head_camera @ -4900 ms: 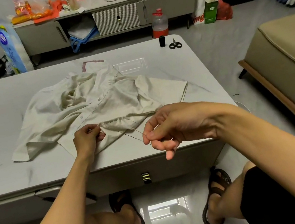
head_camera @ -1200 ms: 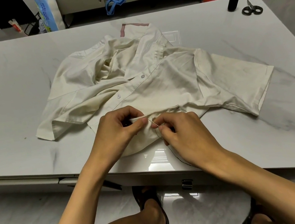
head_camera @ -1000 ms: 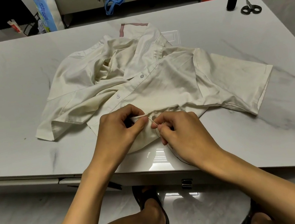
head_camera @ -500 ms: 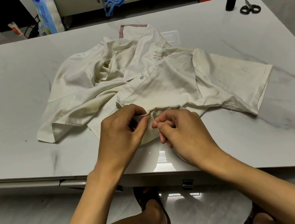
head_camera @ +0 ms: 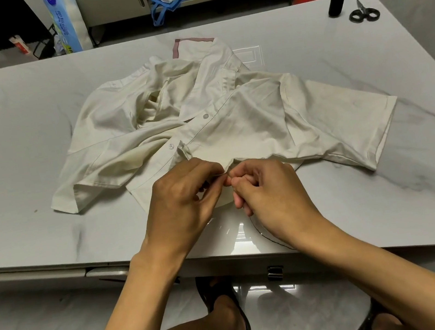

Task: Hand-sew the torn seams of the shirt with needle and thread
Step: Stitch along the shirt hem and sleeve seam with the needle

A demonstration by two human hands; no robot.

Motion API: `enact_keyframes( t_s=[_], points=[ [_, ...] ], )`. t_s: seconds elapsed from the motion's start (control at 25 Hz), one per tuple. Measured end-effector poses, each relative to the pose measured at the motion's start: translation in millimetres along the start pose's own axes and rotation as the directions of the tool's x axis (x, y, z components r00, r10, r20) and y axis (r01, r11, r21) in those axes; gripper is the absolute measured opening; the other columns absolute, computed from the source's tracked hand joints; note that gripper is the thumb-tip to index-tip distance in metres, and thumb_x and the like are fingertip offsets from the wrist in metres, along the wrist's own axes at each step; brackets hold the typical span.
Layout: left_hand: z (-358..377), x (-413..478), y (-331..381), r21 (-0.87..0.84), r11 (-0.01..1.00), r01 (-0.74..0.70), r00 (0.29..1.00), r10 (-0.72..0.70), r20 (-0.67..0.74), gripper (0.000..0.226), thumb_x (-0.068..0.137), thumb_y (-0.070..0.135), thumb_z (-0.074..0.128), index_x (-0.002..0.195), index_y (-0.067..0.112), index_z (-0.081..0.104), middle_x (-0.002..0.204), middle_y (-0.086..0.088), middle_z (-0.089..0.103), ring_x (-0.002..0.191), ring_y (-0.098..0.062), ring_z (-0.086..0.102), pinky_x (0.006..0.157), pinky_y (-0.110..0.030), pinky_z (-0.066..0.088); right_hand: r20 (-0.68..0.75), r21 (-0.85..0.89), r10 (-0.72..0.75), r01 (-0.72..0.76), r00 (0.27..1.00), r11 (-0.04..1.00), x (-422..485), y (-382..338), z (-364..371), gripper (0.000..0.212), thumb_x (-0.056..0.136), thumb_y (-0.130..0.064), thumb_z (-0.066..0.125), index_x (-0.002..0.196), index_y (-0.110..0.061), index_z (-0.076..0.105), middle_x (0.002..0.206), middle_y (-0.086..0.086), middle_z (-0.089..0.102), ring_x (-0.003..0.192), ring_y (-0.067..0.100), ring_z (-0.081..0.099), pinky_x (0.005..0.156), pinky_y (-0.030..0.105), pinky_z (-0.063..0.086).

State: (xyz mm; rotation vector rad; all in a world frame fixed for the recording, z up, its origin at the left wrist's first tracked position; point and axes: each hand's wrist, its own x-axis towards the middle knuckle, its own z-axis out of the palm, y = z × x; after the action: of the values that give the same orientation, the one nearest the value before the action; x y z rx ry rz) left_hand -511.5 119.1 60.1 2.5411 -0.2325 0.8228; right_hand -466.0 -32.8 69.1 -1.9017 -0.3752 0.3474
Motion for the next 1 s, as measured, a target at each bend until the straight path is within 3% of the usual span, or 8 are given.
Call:
enact_keyframes(
  t_s=[0.16,0.4,0.64,0.76,1.0],
  points=[
    [-0.5,-0.5,-1.3,-0.014,1.000,0.022,1.000,-0.022,0.010,0.004,0.086,0.005,0.076,0.087,0.007,0.072,0.079,0.001,0.069,0.071,-0.002,0.055,0.066,-0.009,0.041,0.017,0.069,0.014,-0.016,1.000,0.997,-0.2,0.7,0.5,0.019,0.094,-0.008,0.054,0.081,-0.015,0.066,0.057,-0.001,0.064,0.046,0.006,0.053,0.054,0.019,0.044],
    [2.5,-2.9,-5.4,0.004,0.996,0.084,0.996,-0.084,0.017,0.008,0.085,0.004,0.077,0.091,0.007,0.073,0.078,0.002,0.067,0.068,-0.004,0.055,0.066,-0.006,0.039,0.073,0.198,0.039,-0.053,0.997,0.979,-0.5,6.5,4.7,0.017,0.097,-0.002,0.043,0.105,-0.011,0.055,0.069,0.002,0.066,0.058,0.013,0.059,0.058,0.023,0.046],
    [1.3,-3.6,-4.0,-0.071,0.997,0.018,0.998,-0.013,0.065,0.006,0.085,0.006,0.077,0.090,0.007,0.074,0.078,0.002,0.067,0.071,0.001,0.052,0.066,-0.009,0.041,0.008,0.160,-0.053,0.051,0.999,0.986,-3.5,4.8,4.7,0.022,0.095,0.001,0.044,0.091,-0.019,0.035,0.068,0.004,0.064,0.056,0.013,0.054,0.057,0.025,0.044],
    [-0.8,-3.1,-6.4,-0.082,0.997,0.011,0.999,-0.007,0.052,0.005,0.085,0.006,0.078,0.088,0.007,0.074,0.078,0.002,0.067,0.071,-0.002,0.055,0.065,-0.015,0.044,0.011,0.151,-0.093,0.090,0.996,0.984,-3.5,4.9,5.0,0.020,0.096,0.000,0.046,0.091,-0.018,0.036,0.070,0.005,0.064,0.057,0.015,0.056,0.061,0.029,0.046],
    [-0.6,-4.7,-7.3,-0.119,0.991,0.064,0.998,-0.060,0.035,0.006,0.084,0.004,0.079,0.087,0.006,0.074,0.078,0.002,0.068,0.071,-0.005,0.058,0.067,-0.011,0.043,0.049,0.191,-0.103,0.092,0.993,0.977,-7.1,1.3,7.2,0.019,0.097,0.002,0.042,0.092,-0.016,0.039,0.073,0.004,0.066,0.063,0.019,0.062,0.066,0.039,0.052]
  ],
)
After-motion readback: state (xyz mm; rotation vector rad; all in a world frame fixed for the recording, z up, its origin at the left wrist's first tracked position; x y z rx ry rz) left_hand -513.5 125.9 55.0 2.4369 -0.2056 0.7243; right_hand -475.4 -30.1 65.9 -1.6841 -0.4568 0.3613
